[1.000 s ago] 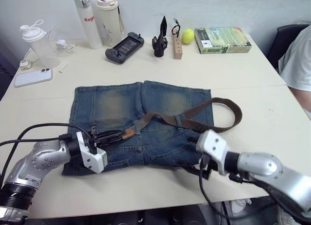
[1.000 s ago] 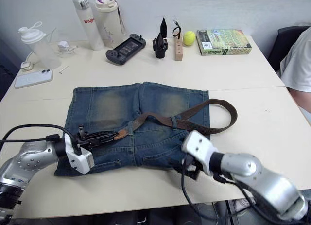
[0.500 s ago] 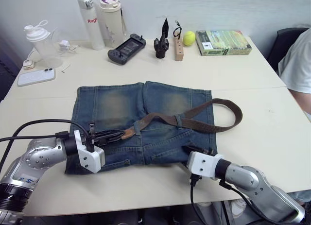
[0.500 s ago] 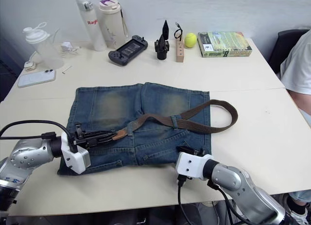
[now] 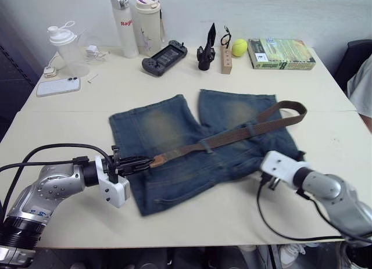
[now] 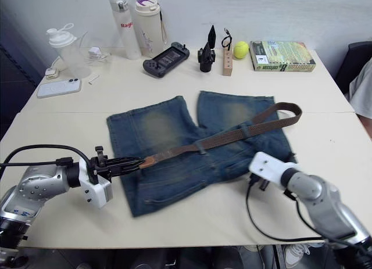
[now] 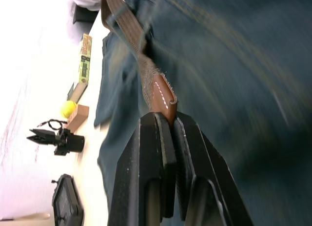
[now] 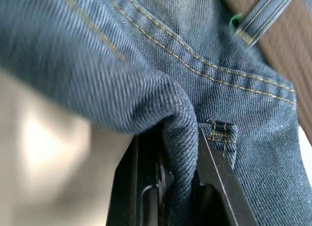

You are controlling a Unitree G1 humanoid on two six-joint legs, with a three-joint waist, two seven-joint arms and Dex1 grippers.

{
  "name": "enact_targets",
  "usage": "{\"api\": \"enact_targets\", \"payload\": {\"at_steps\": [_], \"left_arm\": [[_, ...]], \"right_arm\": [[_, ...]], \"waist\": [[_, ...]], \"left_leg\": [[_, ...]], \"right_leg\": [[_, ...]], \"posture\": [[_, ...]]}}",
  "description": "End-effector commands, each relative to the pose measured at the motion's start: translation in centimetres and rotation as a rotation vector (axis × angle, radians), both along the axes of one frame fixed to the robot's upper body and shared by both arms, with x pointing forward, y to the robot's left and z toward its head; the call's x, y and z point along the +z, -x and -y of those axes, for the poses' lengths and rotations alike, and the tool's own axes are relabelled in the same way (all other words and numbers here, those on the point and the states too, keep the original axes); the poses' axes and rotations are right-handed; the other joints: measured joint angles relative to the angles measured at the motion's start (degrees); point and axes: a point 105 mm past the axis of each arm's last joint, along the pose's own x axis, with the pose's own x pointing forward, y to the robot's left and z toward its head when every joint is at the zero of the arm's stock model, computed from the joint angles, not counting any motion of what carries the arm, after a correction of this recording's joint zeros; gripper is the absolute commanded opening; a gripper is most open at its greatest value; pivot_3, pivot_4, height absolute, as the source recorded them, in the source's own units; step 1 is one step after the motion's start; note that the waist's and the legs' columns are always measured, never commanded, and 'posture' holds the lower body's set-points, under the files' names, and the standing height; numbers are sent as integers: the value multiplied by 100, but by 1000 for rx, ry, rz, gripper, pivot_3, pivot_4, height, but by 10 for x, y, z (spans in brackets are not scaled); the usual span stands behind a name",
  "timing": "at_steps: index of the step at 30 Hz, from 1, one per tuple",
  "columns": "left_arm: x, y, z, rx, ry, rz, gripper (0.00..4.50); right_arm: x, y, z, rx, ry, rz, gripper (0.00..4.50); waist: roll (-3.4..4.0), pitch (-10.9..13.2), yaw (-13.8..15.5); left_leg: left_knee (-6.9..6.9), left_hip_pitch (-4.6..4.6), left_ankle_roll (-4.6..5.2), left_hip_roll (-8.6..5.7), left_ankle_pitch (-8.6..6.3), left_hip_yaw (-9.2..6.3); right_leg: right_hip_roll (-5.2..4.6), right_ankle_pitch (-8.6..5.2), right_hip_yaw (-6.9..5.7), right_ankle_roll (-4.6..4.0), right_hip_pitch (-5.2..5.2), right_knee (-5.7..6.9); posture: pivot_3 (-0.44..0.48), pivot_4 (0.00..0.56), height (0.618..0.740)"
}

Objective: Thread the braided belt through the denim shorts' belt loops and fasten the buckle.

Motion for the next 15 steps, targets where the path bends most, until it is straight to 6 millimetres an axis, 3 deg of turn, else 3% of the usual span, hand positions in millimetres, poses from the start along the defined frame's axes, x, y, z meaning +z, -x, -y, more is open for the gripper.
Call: {"api": "enact_targets", "payload": {"at_steps": [1, 7, 9, 10, 11, 15], "left_arm": [[5, 1, 5, -26, 6, 29, 0], [6, 1, 10, -45, 17, 41, 0], [5, 2, 11, -49, 18, 40, 0], [4, 3, 11, -53, 18, 41, 0], [4, 4, 11, -56, 17, 43, 0], [2, 7, 6, -62, 9, 55, 0]], "right_arm": [[-2, -4, 19, -28, 59, -11, 28], [6, -9, 6, 28, 1, 22, 28], [20, -9, 7, 35, -20, 55, 939], [27, -7, 8, 28, -64, 48, 1091], [31, -5, 8, 23, -97, 38, 1536], [77, 12, -10, 20, -448, -54, 3314]], "waist": [[0, 0, -28], [0, 0, -40], [1, 0, -44], [7, 4, -44], [13, 8, -42], [32, 19, -53]], "left_leg": [[0, 0, 0, 3, 0, 0], [3, 2, 2, 6, 2, 2], [5, 4, 2, 7, 2, 1], [4, 4, 2, 7, 2, 2], [3, 4, 2, 7, 2, 2], [0, -1, 3, 9, 2, 0]], "right_leg": [[1, 0, 0, 0, 0, 1], [8, 0, -2, 1, 6, 7], [6, 0, -1, 1, 8, 6], [5, 0, 0, 1, 6, 6], [5, 0, 1, 1, 5, 7], [8, 1, -1, 1, 4, 9]], "posture": [[0, 150, 740], [0, 150, 740], [0, 150, 740], [0, 150, 740], [0, 150, 740], [0, 150, 740]]}}
